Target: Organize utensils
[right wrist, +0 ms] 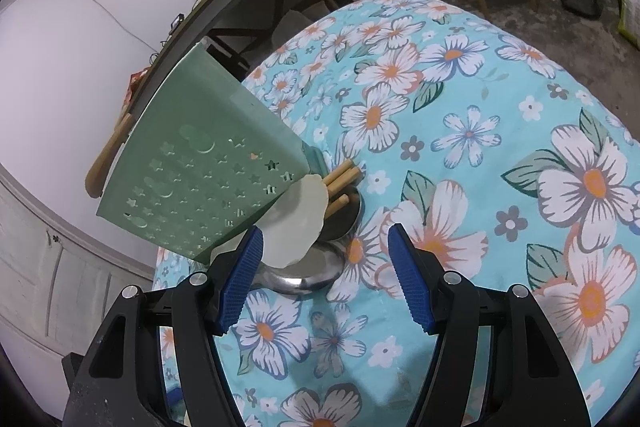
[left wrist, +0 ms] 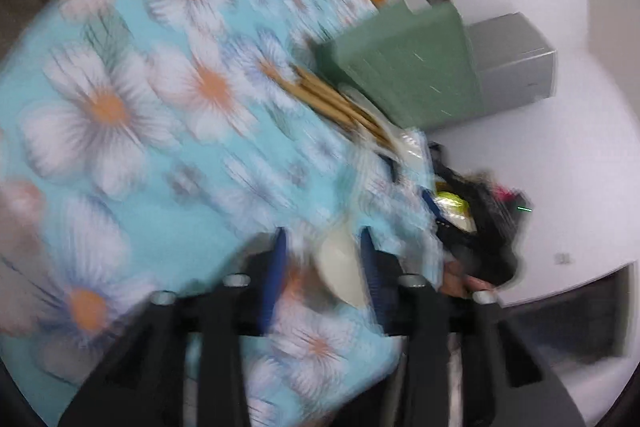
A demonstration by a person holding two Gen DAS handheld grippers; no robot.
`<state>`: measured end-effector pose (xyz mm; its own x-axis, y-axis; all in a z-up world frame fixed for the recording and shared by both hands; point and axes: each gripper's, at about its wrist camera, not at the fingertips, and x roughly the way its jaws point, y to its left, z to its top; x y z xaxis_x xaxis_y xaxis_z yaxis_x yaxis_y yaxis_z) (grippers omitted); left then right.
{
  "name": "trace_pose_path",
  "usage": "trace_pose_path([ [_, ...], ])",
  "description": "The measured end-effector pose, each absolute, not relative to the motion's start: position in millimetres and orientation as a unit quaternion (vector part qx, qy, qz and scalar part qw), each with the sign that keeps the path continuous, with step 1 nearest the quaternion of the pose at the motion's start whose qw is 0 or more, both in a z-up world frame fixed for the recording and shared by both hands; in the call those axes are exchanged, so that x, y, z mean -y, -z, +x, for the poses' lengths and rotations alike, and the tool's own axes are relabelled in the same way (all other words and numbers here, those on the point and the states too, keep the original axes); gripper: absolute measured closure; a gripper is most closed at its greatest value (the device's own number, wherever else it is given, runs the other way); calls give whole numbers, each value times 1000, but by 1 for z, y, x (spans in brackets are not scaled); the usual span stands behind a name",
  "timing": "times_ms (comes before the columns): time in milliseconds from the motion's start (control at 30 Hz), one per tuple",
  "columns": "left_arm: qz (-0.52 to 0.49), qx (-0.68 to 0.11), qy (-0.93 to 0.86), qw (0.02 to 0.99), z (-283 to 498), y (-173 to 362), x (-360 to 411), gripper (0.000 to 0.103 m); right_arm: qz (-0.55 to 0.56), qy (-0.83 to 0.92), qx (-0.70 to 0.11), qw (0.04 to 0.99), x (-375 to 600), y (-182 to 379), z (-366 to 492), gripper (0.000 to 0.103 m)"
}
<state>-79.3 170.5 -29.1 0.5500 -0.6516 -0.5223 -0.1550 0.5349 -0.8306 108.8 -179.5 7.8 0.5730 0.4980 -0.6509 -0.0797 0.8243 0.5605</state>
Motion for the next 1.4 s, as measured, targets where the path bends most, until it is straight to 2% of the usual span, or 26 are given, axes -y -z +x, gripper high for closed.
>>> trace_pose_path([
  [133, -464, -444, 194, 742, -99, 28, -153, 52, 251, -170, -432, 850, 183, -8, 110, 41],
  [467, -496, -433, 199, 725, -91, 44, -133, 54, 245, -156, -428, 856, 186, -8, 106, 41],
  [533, -499, -429, 192, 728, -88, 45, -130, 59, 252, -153, -431, 853, 190, -6, 107, 41],
  [600, -497, -432, 186, 730, -88, 46, -128, 76, 257, -151, -434, 850, 193, -3, 107, 41],
  [633, -499, -433, 185, 728, -89, 47, -127, 81, 258, -150, -436, 849, 193, -2, 108, 41],
  [833, -490, -419, 148, 750, -100, 44, -147, 96, 259, -152, -435, 849, 190, -3, 109, 41],
  [900, -482, -407, 133, 764, -103, 38, -156, 97, 258, -155, -435, 849, 188, -4, 109, 41],
  [1300, -411, -384, 66, 824, -85, 18, -154, 98, 271, -159, -438, 842, 196, -2, 111, 41],
  [1367, -408, -392, 63, 822, -83, 21, -152, 94, 270, -159, -437, 843, 197, -3, 111, 41],
  [1400, -409, -394, 63, 821, -84, 23, -152, 87, 269, -159, -437, 843, 198, -3, 111, 41],
])
